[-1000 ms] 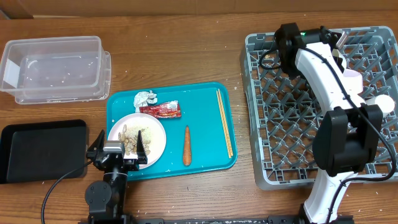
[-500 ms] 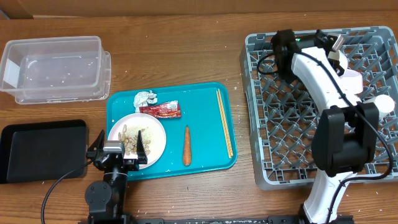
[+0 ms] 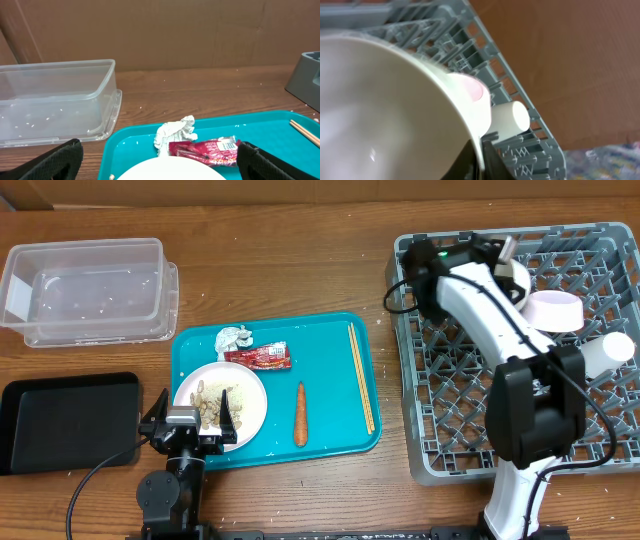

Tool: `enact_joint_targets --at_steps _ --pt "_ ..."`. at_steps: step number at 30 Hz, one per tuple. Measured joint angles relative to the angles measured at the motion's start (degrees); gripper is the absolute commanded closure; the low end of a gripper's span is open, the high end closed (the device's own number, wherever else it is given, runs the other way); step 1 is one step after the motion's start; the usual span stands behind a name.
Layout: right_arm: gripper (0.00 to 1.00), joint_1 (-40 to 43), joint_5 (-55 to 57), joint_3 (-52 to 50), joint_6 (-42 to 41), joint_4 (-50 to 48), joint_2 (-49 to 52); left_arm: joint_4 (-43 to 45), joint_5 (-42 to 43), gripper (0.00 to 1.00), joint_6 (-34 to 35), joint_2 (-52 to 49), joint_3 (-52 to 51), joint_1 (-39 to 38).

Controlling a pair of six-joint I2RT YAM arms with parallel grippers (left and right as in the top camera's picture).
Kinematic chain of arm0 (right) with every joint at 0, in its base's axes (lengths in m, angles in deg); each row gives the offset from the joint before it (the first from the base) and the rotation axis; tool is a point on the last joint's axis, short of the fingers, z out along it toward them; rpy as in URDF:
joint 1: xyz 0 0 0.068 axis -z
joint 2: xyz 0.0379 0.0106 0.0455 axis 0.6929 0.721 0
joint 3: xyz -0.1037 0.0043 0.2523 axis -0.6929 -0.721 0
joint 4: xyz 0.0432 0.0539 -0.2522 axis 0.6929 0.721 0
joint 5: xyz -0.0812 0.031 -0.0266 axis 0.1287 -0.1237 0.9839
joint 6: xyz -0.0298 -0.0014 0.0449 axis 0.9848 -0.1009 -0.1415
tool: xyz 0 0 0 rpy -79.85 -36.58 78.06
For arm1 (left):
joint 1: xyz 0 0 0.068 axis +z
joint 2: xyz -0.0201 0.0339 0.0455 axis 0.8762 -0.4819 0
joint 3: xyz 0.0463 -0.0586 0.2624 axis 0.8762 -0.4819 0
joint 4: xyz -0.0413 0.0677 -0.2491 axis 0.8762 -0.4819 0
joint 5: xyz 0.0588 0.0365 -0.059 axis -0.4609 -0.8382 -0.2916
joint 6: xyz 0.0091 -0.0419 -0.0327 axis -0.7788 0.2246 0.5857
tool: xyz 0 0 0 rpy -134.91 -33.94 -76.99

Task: Sort waste into correct bins and load items into the dishwasher
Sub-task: 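Carry the large bowl into the dish rack and lower it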

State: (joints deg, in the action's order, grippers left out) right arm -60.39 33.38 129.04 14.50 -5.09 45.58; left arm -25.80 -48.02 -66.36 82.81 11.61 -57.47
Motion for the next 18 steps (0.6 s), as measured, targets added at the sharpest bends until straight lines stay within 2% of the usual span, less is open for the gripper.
enact_joint_targets --at_steps 3,5,10,18 --pt "0.91 -1.55 -1.31 -0.02 0.07 1.07 0.07 0.0 0.0 0.0 0.0 0.0 0.0 0.0" --pt "0.96 -1.92 -2.01 -0.02 0.02 1.7 0.07 0.0 0.0 0.0 0.0 0.0 0.0 0.0" --pt "0.96 -1.92 -3.52 1.55 -0.17 2.97 0.04 0.0 0.0 0.0 0.0 0.0 0.0 -0.02" --pt "0.96 -1.49 -15.47 7.74 1.31 5.55 -1.62 0.0 0.0 0.0 0.0 0.0 0.0 -0.02"
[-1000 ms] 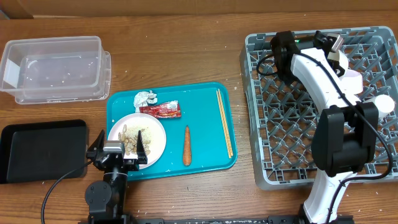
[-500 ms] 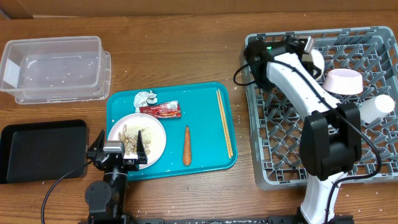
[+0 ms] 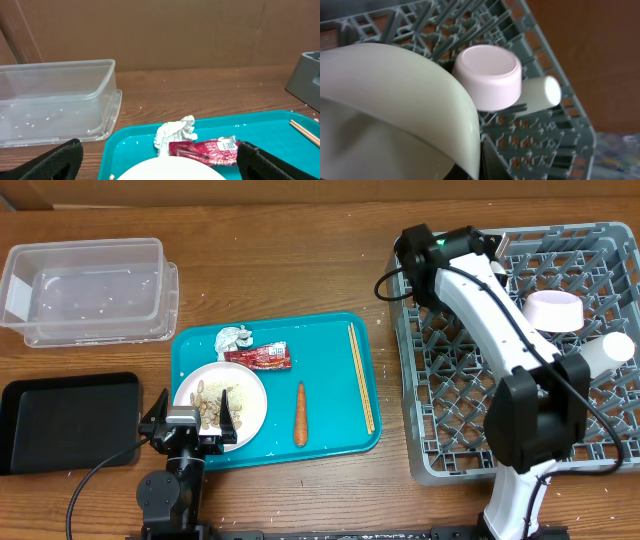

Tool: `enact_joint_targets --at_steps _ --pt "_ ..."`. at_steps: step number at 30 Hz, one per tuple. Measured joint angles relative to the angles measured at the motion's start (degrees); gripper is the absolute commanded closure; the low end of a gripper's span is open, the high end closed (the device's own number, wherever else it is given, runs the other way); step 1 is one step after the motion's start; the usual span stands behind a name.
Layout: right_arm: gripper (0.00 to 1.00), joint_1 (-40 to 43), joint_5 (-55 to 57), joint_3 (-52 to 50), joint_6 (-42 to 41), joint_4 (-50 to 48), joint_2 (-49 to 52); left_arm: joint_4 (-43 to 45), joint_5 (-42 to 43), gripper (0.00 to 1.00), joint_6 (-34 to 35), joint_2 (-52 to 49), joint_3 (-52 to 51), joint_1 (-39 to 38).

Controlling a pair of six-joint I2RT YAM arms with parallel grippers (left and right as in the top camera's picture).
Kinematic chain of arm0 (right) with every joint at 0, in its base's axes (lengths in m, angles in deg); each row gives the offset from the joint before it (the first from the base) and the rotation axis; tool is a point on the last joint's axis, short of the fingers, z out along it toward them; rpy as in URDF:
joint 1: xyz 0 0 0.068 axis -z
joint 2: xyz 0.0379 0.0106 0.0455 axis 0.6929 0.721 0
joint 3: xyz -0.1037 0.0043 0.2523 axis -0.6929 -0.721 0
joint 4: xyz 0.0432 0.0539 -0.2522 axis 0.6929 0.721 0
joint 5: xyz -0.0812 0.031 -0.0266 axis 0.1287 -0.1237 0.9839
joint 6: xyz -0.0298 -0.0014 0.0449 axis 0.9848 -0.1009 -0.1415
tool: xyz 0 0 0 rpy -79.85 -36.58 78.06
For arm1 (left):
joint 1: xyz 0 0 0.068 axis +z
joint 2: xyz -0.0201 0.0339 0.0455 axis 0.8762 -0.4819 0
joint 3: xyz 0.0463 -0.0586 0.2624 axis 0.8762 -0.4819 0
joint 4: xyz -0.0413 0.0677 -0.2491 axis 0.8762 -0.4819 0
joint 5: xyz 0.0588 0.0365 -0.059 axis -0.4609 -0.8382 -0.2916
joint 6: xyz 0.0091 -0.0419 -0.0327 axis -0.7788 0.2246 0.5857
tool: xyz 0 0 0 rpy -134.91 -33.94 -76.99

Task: Sort waste into correct bins and load items into the dishwasher
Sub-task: 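Carry the large bowl into the dish rack and lower it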

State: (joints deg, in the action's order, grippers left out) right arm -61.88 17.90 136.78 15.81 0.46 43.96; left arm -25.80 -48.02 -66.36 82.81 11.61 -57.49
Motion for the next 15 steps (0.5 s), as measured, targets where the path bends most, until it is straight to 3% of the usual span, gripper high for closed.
enact_joint_targets --at_steps 10,15 --pt "0.96 -0.07 -10.97 0.46 0.5 1.6 -2.67 0.0 0.0 0.0 0.0 0.0 0.0 0.0" --pt "0.96 1.9 -19.74 0.48 5.79 -0.07 -2.75 0.0 0.0 0.0 0.0 0.0 0.0 0.0"
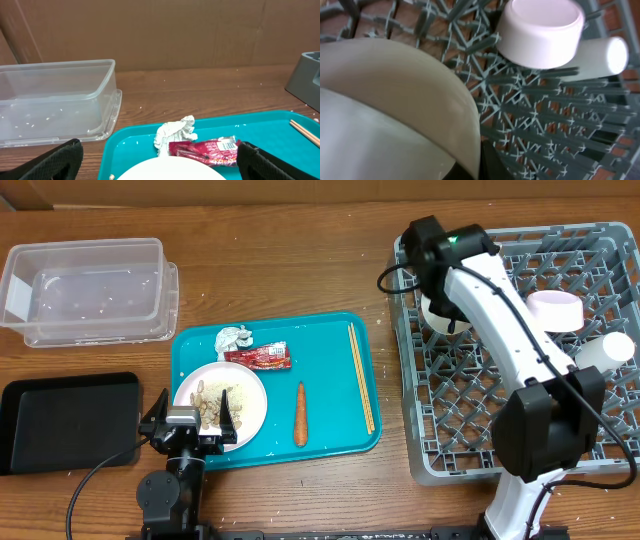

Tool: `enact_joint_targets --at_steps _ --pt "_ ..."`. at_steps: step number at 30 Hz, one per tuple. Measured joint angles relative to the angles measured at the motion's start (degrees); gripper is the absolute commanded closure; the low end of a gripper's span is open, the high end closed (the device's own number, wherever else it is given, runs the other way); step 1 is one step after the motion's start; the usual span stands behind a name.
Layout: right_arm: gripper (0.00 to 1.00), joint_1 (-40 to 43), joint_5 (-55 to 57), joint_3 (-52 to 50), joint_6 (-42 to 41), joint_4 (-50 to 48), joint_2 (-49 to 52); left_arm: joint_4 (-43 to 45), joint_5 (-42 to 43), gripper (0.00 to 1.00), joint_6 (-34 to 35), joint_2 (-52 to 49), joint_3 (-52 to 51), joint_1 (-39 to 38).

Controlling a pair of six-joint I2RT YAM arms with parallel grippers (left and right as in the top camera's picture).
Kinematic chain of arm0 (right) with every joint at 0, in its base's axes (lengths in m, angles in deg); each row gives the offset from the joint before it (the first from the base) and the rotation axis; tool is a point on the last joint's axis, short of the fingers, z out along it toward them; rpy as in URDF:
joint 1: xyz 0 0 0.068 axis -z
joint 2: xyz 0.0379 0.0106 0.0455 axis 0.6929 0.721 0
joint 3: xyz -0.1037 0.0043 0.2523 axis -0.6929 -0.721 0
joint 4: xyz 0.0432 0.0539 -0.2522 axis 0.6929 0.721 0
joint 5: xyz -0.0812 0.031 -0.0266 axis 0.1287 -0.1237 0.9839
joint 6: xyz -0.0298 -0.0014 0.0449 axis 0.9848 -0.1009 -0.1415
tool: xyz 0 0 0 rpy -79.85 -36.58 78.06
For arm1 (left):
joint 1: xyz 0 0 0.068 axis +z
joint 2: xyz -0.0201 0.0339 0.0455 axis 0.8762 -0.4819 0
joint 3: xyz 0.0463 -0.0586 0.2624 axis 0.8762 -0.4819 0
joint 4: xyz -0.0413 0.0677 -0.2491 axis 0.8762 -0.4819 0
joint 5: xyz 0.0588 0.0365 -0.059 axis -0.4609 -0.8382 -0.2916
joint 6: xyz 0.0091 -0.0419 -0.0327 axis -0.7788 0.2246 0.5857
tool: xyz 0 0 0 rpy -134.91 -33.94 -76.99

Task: Sort waste into correct bins and load items into the dishwasher
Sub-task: 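Carry the large bowl into the dish rack and lower it, then tilt the bowl upright against the rack's back tines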

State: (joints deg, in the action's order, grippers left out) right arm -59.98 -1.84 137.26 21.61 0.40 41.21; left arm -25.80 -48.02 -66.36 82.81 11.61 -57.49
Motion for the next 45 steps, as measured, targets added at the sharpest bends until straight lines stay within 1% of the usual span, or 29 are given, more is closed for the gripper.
enact_joint_targets --at_steps 1,2,3,4,6,10,14,17,21,26,31,35,40,42,45 --pt "0.93 1.05 -1.6 0.04 0.63 0.11 -0.13 0.0 0.0 0.0 0.0 0.0 0.0 0.0" --pt "0.87 2.8 -3.78 0.04 1.44 0.46 -0.26 0.0 0.0 0.0 0.0 0.0 0.0 0.0" --pt "0.75 5.16 -6.03 0.07 2.45 1.29 -0.26 0.0 0.0 0.0 0.0 0.0 0.0 0.0" --pt "0.71 6.19 -6.97 0.07 2.4 1.53 -0.26 0.0 0.0 0.0 0.0 0.0 0.0 0.0" --pt "0.56 9.77 -8.7 0.07 3.02 3.21 -0.26 0.0 0.0 0.0 0.0 0.0 0.0 0.02" --pt "0.34 14.71 -10.25 0.07 3.93 4.92 -0.28 0.0 0.0 0.0 0.0 0.0 0.0 0.02" --pt "0.23 16.02 -10.99 0.07 4.5 5.18 -1.11 0.0 0.0 0.0 0.0 0.0 0.0 0.02" --pt "0.19 15.21 -12.44 0.26 5.07 5.2 -3.34 0.0 0.02 0.0 0.0 0.0 0.0 0.02" --pt "0.08 13.42 -16.24 4.7 7.56 4.94 -6.82 0.0 0.0 0.0 0.0 0.0 0.0 0.02" --pt "0.08 11.82 -24.72 8.9 13.77 0.96 -10.14 0.0 0.0 0.01 0.0 0.0 0.0 0.0" --pt "0.08 10.12 -32.35 6.95 22.23 -1.7 -10.03 0.0 0.0 0.0 0.0 0.0 0.0 0.02" --pt "0.13 9.35 -34.07 2.99 24.98 -4.0 -7.89 0.0 0.0 0.0 0.0 0.0 0.0 0.0" --pt "0.15 9.33 -32.79 -0.85 25.9 -6.25 -1.95 0.0 0.0 0.0 0.0 0.0 0.0 0.0" --pt "0.2 9.2 -32.17 -1.33 26.01 -6.64 -0.11 0.0 0.0 0.0 0.0 0.0 0.0 0.02" --pt "0.35 8.72 -30.82 -1.44 26.47 -6.86 0.63 0.0 0.0 0.0 0.02 0.0 0.0 0.02"
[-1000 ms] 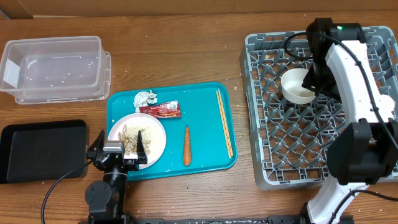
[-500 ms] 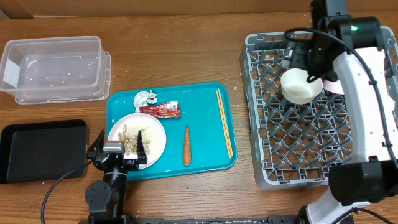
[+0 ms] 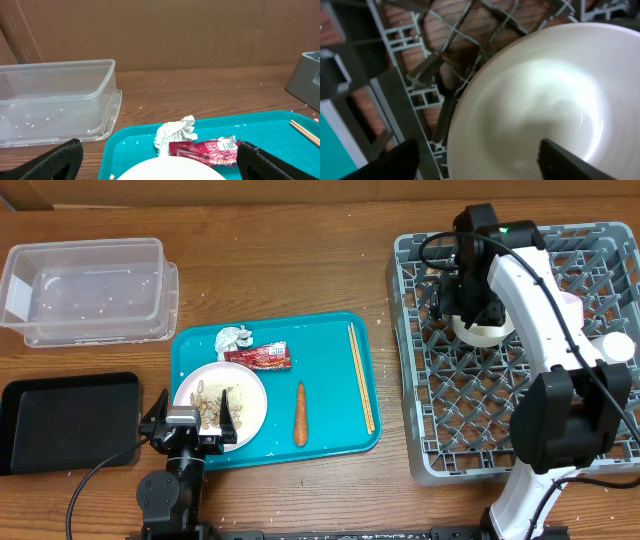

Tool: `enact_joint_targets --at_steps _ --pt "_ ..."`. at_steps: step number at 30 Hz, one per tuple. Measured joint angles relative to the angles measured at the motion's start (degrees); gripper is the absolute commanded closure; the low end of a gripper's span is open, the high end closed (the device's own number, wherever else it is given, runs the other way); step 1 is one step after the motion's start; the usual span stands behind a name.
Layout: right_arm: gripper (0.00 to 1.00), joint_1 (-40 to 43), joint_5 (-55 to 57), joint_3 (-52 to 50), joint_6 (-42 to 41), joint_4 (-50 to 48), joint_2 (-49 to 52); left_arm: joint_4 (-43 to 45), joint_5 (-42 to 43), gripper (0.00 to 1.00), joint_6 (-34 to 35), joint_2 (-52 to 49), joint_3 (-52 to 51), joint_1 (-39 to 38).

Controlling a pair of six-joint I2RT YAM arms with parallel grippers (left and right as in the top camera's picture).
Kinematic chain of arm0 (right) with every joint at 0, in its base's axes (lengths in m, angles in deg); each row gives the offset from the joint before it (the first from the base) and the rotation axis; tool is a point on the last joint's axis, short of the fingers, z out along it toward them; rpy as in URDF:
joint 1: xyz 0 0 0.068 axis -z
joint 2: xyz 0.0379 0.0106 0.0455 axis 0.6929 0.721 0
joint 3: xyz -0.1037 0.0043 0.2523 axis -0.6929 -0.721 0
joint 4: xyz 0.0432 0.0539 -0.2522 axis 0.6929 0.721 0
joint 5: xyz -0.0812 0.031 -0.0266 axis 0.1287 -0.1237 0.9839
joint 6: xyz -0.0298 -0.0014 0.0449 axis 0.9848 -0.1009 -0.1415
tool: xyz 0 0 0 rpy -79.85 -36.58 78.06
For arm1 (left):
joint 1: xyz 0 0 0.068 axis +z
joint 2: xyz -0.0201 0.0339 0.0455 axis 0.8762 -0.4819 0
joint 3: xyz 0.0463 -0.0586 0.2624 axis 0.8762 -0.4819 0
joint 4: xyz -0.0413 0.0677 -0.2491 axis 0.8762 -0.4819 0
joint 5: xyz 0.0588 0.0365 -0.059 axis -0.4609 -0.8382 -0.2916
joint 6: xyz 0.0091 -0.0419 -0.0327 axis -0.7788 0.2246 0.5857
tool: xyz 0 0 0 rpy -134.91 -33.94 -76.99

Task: Sort waste into correct bins and load items into the dishwasher
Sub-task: 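Tilt the bowl upright against the rack's back tines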

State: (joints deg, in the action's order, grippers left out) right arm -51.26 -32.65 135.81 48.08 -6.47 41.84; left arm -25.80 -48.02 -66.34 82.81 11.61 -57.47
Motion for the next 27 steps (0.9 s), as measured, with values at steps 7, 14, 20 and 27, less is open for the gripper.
enact_joint_targets --at_steps 7,14,20,27 --pt "0.65 -4.59 5.01 0.0 -1.25 -0.46 1.01 0.0 0.0 0.0 -0.02 0.0 0.0 -0.02" --pt "0.96 -6.6 10.23 0.0 -3.32 -0.48 1.27 0.0 0.0 0.0 -0.02 0.0 0.0 -0.02" --pt "0.96 -6.73 10.78 1.22 -4.37 1.75 1.29 0.0 0.0 0.0 -0.02 0.0 0.0 -0.02" --pt "0.96 -4.87 3.82 12.76 -5.2 1.51 0.15 0.0 0.0 0.0 -0.02 0.0 0.0 -0.02"
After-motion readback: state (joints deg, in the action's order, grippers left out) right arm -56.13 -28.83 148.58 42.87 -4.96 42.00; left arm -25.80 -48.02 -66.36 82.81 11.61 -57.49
